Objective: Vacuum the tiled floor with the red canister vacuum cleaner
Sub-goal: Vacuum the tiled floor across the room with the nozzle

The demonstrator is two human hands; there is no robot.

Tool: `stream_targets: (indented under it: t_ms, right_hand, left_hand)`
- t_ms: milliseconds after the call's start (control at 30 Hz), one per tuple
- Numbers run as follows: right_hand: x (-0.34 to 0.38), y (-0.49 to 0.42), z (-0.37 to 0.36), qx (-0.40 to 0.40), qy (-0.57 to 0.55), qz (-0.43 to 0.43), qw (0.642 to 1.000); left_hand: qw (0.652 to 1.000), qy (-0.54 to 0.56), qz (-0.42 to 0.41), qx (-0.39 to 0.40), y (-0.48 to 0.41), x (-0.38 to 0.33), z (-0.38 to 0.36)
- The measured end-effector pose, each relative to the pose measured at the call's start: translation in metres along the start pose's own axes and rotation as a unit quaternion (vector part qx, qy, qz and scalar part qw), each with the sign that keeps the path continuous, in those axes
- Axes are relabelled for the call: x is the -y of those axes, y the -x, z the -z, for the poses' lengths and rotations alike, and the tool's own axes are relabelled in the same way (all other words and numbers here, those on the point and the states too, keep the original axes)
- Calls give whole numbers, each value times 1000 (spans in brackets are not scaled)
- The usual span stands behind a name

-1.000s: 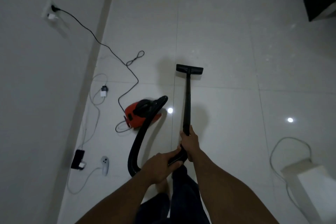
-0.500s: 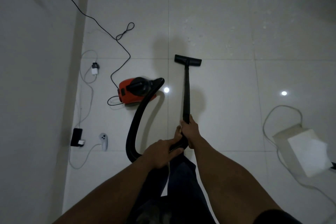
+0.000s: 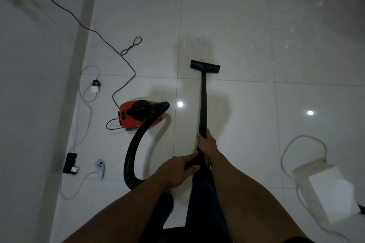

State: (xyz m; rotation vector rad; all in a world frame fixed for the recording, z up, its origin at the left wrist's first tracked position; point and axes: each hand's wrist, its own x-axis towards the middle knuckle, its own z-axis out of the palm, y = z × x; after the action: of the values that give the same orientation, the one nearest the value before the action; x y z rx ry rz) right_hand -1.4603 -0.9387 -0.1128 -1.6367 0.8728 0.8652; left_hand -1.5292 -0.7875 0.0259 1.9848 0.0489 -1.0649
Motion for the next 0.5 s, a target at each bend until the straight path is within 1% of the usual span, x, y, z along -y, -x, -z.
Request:
stream_targets:
  t_ms: [100,233,333,400,500]
  right_hand:
    - [69,34,35,24,-5,1,1000]
    - [127,12,89,47,-6,24,999]
    - [160,-13,116,53,3,11,999]
    - [177,-25,128,60,10,1,998]
    - [208,-40,141,64,13,7,998]
  left_hand:
    - [1000,4,12,-11,-32,-34,2]
    - [999,25,32,-22,-83,-94,7]
    - [998,18,53,-24,-117,-132,16]
    - [998,9,54,-30,-132,-150,23]
    - [997,2,59,-41,-156,-171,37]
